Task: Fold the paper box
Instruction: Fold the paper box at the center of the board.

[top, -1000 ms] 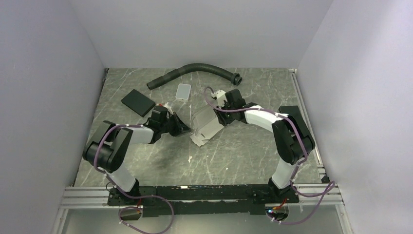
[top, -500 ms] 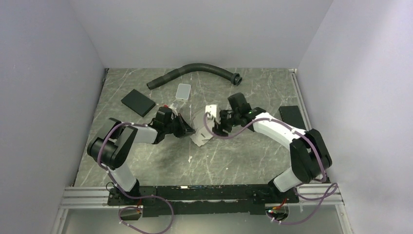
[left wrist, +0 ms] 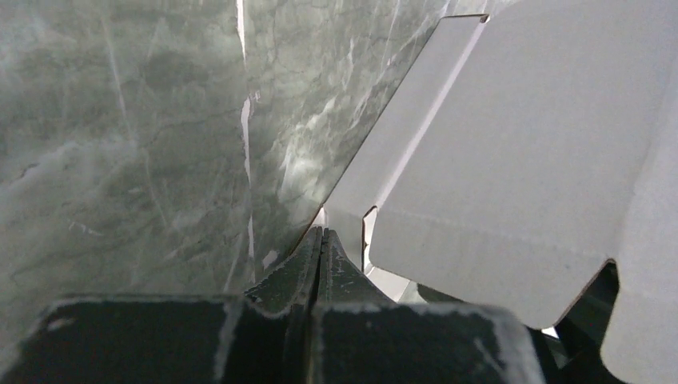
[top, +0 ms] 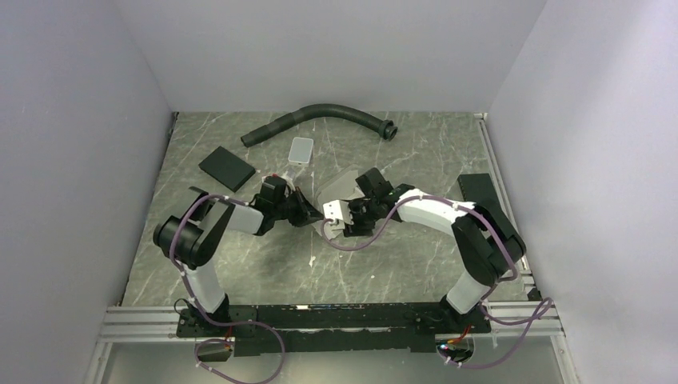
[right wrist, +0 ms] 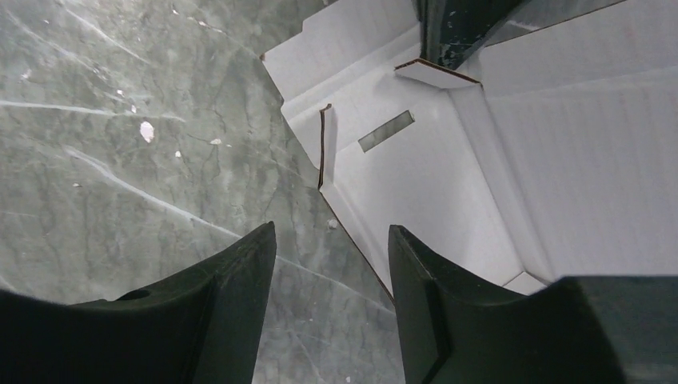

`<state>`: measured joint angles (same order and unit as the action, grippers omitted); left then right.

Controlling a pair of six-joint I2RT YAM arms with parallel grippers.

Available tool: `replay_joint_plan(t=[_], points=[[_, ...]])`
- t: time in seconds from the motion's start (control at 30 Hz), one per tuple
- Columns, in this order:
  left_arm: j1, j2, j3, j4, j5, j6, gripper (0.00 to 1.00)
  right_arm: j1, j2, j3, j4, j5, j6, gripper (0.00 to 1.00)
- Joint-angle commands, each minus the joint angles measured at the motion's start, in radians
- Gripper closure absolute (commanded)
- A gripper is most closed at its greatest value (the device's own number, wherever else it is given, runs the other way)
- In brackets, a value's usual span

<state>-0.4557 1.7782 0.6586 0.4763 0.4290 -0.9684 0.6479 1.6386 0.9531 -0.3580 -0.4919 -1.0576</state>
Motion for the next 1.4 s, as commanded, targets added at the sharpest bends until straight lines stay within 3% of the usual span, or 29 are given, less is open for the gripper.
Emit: replay_joint_plan(t=[0.0,0.3,0.4,0.77,0.93,1.13,1.27,1.37], points=[[-0.009,0.02,0.047,0.064,0.025,-0.024,0.98,0.021,0.034,0.008,0.034,0.048,-0.054,0.46],[-0.02,0.063,0.079,0.091,0.034,-0.048,0.98,0.059,0.083,0.029,0.008,0.085,-0.086,0.74],[-0.021,0.062,0.077,0.092,0.037,-0.05,0.98,0.062,0.084,0.036,-0.003,0.087,-0.077,0.72],[0.009,-0.136,-0.011,-0.075,-0.083,0.048,0.92,-0.014,-0.012,0.049,-0.13,0.006,-0.152,0.49],[0.013,-0.294,-0.057,-0.17,-0.144,0.113,0.91,-0.055,0.009,0.047,-0.155,0.036,-0.25,0.5],[0.016,-0.545,-0.216,-0.134,-0.23,0.109,0.88,-0.071,0.06,0.075,-0.16,0.063,-0.29,0.59],[0.031,-0.737,-0.323,-0.142,-0.318,0.036,0.53,-0.073,0.079,0.083,-0.155,0.059,-0.299,0.66],[0.055,-0.835,-0.393,-0.1,-0.292,0.002,0.37,-0.074,0.093,0.096,-0.16,0.055,-0.303,0.71]])
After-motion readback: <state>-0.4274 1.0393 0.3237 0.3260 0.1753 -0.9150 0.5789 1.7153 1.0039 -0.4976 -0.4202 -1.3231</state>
